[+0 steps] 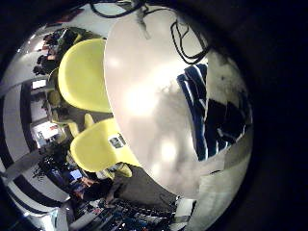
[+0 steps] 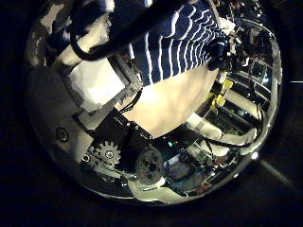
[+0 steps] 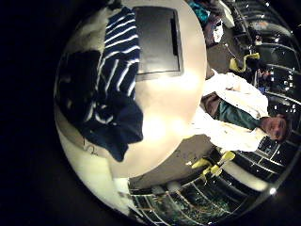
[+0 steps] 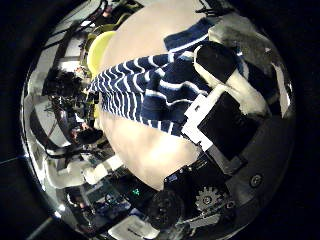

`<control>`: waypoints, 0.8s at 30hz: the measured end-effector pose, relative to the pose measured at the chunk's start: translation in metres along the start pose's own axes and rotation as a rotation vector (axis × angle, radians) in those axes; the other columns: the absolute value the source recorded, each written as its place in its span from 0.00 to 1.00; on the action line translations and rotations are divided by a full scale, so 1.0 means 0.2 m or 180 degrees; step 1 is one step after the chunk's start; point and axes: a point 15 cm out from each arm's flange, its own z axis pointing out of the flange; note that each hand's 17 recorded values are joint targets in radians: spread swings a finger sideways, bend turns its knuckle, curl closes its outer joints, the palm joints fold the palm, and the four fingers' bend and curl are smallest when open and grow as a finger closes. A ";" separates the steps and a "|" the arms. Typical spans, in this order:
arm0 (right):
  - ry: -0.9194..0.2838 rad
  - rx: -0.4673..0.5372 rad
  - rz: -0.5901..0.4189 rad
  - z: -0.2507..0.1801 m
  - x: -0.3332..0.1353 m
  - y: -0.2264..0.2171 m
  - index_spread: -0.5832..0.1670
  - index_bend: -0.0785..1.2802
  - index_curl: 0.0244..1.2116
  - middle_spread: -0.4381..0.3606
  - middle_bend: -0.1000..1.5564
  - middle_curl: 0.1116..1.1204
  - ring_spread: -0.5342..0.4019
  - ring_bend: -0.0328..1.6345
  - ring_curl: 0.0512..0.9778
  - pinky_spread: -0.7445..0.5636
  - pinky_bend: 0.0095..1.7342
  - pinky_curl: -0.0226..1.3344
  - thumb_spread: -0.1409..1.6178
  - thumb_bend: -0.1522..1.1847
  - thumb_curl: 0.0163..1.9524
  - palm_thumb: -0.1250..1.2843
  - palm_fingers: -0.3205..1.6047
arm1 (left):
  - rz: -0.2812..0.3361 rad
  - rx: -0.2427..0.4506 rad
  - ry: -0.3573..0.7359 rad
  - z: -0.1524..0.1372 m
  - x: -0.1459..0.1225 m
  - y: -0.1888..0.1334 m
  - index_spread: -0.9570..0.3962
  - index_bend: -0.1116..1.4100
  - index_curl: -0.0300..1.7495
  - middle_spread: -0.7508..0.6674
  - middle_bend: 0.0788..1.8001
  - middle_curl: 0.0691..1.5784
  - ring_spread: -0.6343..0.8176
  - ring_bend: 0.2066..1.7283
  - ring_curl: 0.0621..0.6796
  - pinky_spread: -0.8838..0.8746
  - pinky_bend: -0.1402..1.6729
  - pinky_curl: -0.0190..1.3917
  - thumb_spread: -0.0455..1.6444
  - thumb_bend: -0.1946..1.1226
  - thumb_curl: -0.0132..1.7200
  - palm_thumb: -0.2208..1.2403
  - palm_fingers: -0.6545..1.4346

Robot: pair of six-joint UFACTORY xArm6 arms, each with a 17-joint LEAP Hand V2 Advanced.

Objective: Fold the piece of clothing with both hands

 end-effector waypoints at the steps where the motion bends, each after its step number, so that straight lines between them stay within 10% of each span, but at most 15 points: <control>1: 0.0017 0.0052 0.0033 0.02 0.03 -0.03 0.31 0.70 0.75 0.30 0.79 0.76 0.27 0.83 0.85 0.32 0.62 0.78 0.74 0.10 0.39 0.74 0.50 | -0.0027 -0.0009 0.0014 0.02 -0.02 -0.02 0.25 0.20 0.88 0.08 0.45 0.66 0.12 0.75 0.74 0.14 0.66 0.60 0.64 0.13 0.32 0.64 0.79; 9: 0.0020 0.0210 0.0239 -0.03 0.20 -0.02 0.24 0.42 0.58 0.29 0.58 0.59 0.29 0.74 0.71 0.40 0.47 0.69 0.80 0.10 0.32 0.65 0.20 | -0.0167 0.0126 0.0048 0.01 -0.14 -0.07 0.29 0.16 0.79 0.13 0.28 0.60 0.10 0.65 0.69 0.13 0.65 0.60 0.65 0.13 0.30 0.57 0.53; 24: -0.0118 0.0272 0.0643 -0.41 0.41 0.29 0.32 0.25 0.41 0.30 0.45 0.43 0.41 0.64 0.55 0.70 0.38 0.58 0.83 0.08 0.21 0.43 0.27 | -0.0260 0.0311 0.0151 -0.20 -0.24 0.16 0.55 0.17 0.50 0.47 0.11 0.43 0.30 0.54 0.57 0.25 0.56 0.56 0.67 0.13 0.27 0.53 0.35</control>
